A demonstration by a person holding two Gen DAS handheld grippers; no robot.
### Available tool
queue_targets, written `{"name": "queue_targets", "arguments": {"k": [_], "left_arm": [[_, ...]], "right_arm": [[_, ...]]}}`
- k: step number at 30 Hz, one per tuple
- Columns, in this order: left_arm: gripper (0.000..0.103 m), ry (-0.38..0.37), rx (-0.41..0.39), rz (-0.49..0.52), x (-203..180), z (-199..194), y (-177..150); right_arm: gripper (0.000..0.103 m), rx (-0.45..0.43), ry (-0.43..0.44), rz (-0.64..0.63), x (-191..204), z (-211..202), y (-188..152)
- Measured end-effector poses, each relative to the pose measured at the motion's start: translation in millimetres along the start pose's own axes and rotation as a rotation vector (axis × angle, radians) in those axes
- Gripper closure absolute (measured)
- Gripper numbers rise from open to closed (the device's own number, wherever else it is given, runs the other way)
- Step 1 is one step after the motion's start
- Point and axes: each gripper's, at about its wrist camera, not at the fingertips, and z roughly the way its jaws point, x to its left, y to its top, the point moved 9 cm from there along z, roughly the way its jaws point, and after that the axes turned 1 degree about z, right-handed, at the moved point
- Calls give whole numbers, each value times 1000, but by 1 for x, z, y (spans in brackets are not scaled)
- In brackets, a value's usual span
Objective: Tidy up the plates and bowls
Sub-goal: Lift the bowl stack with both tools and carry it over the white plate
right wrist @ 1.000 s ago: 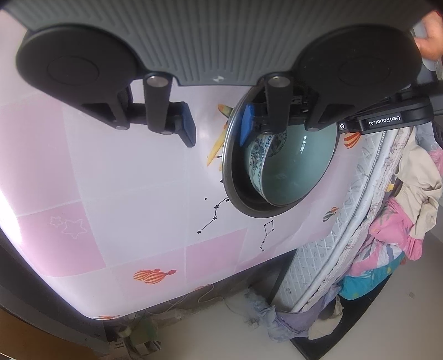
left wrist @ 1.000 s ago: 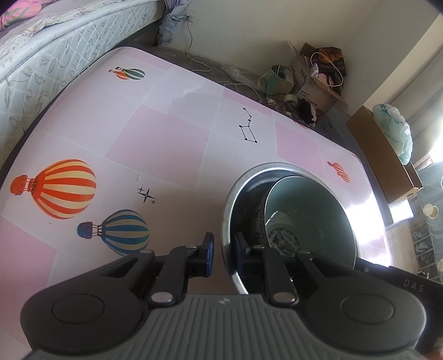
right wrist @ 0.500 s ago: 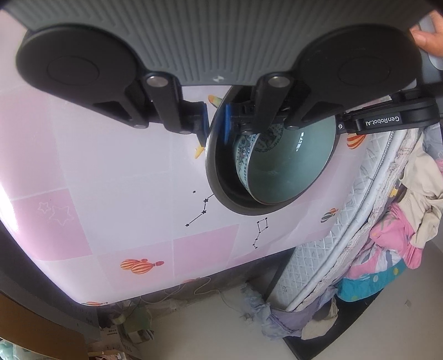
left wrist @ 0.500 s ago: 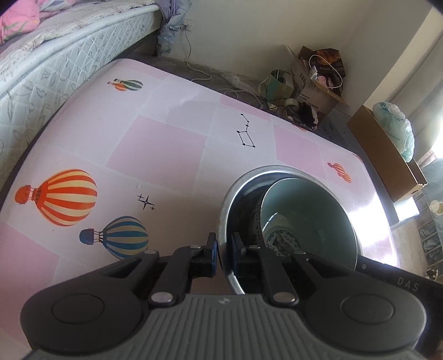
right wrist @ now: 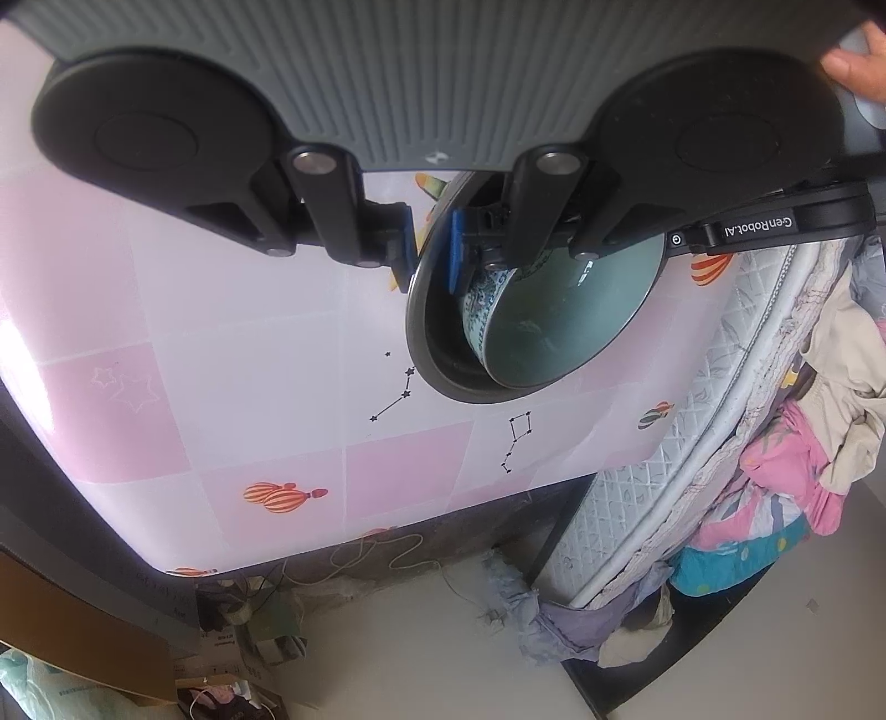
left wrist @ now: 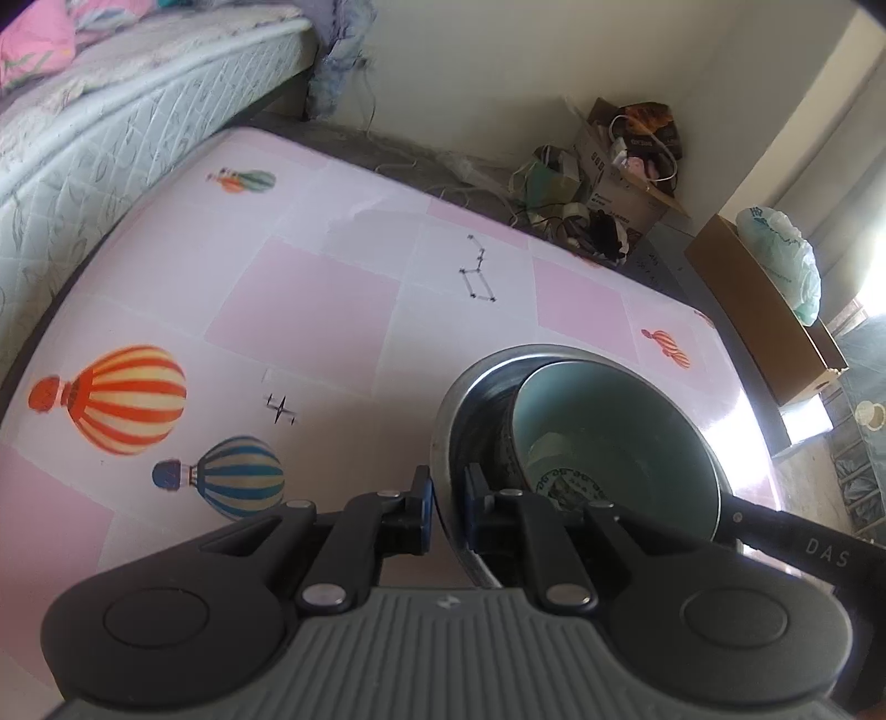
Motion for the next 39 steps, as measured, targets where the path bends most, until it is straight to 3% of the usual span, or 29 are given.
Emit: {"name": "queue_targets", "arguments": {"k": [11,22,31,39], "left_arm": [[91,-9,-39,10,-6,-21,5],[91,-51,-117,39,-28,-99,-7],[90,-62,-129,74,-41,-145,-60],[90,-52,-72,70,-29,-140,-111]], "right_arm": [[92,-49,6,-45,8,-20,4],[91,-108,53,-34,28,-94,0],[91,-122,63,-22,26,-164,-49],[90,-77,56,3,14,-182,-113]]}}
